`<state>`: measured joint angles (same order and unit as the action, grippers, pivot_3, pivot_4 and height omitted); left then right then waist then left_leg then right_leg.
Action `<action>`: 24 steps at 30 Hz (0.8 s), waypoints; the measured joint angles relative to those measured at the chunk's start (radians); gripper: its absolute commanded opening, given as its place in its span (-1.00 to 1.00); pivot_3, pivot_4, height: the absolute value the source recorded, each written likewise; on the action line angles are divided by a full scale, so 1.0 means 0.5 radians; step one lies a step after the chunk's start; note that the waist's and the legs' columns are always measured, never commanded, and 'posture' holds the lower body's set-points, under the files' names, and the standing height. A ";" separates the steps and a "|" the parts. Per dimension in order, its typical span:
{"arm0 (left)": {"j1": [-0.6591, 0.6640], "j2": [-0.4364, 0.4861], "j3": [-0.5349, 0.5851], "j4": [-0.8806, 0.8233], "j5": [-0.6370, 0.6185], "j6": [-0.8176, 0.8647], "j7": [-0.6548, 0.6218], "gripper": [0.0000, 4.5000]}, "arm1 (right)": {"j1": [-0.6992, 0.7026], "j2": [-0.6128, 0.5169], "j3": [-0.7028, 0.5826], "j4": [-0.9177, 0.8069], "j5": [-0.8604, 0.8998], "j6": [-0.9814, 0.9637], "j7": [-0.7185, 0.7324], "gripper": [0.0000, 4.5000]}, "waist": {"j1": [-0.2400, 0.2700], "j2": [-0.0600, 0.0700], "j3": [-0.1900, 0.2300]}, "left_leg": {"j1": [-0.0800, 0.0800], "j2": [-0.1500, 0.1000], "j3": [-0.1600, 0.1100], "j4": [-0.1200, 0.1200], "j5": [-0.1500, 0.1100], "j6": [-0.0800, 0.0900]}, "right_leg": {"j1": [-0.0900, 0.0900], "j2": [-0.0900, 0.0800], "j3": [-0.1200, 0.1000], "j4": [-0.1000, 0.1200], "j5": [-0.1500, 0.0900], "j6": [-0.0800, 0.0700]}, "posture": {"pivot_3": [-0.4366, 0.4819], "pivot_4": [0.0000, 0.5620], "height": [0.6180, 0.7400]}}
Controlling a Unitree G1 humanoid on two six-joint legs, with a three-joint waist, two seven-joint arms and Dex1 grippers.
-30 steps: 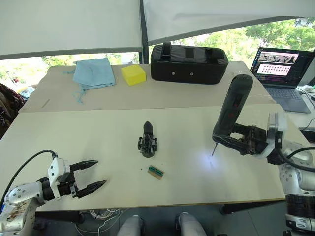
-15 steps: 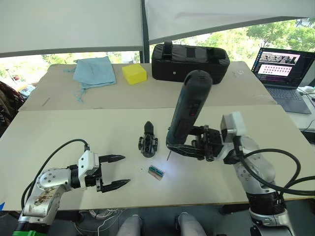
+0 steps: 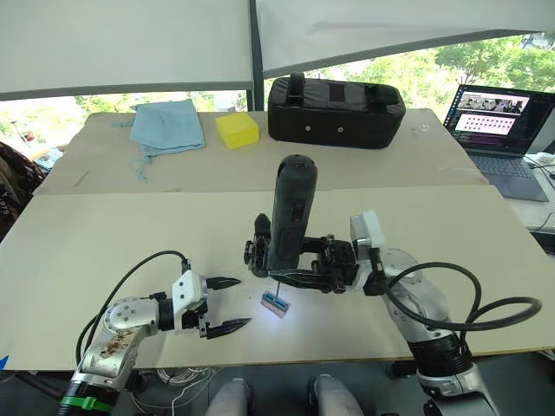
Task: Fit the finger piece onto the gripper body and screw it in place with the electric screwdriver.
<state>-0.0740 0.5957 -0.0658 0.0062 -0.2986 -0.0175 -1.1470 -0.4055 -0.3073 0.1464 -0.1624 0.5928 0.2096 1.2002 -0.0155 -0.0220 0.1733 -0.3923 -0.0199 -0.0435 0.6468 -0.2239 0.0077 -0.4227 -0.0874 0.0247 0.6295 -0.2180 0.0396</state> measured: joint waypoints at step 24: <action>-0.057 -0.076 -0.138 0.023 0.018 0.011 -0.005 0.96 | -0.019 0.036 0.043 0.055 -0.125 -0.054 -0.009 -0.15 | 0.001 0.000 0.000 | 0.000 0.000 -0.001 0.003 0.000 0.000 | 0.001 0.000 0.000 0.002 0.000 0.000 | -0.05 -0.47 1.00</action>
<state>-0.1026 0.5577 -0.1349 0.0178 -0.2898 -0.0118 -1.1495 -0.4147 -0.2891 0.1680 -0.1349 0.5305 0.1827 1.1956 -0.0148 -0.0221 0.1732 -0.3921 -0.0201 -0.0440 0.6480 -0.2239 0.0077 -0.4222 -0.0872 0.0247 0.6305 -0.2179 0.0396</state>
